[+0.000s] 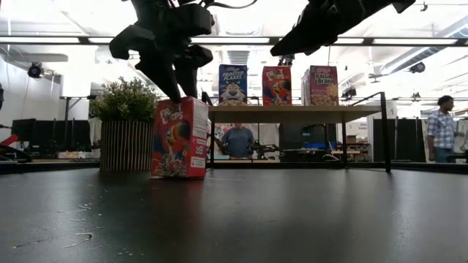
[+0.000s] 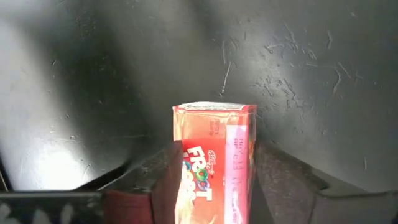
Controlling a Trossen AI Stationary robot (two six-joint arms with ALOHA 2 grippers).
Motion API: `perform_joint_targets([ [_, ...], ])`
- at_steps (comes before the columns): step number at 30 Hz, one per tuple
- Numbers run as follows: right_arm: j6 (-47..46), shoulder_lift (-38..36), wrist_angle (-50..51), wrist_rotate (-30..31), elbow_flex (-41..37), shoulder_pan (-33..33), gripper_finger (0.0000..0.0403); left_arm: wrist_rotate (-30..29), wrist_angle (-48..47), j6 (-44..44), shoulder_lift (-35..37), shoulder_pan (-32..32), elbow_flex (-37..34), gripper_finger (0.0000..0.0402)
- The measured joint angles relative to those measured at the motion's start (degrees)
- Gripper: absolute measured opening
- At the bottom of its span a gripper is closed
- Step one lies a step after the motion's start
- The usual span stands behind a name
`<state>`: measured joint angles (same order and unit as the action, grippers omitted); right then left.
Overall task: Stack cereal on shelf
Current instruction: Put the red cereal box on the shelf and align it with the other red cereal box on the shelf
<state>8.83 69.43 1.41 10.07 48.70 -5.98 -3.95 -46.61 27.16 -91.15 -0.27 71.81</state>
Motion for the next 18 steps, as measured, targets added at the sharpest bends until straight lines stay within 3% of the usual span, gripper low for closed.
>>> perform_joint_targets([
  [9, 0.05, 0.0, 0.04, 0.0, -0.02, -0.01, 0.0009, 0.0, 0.07, -0.66, 0.0, 0.0, -0.29, 0.0252],
  [18, 0.15, 0.0, 0.09, 0.0, -0.02, -0.02, 0.0009, -1.35, -0.44, 0.28, 0.2, 0.0, 0.37, 0.0263],
])
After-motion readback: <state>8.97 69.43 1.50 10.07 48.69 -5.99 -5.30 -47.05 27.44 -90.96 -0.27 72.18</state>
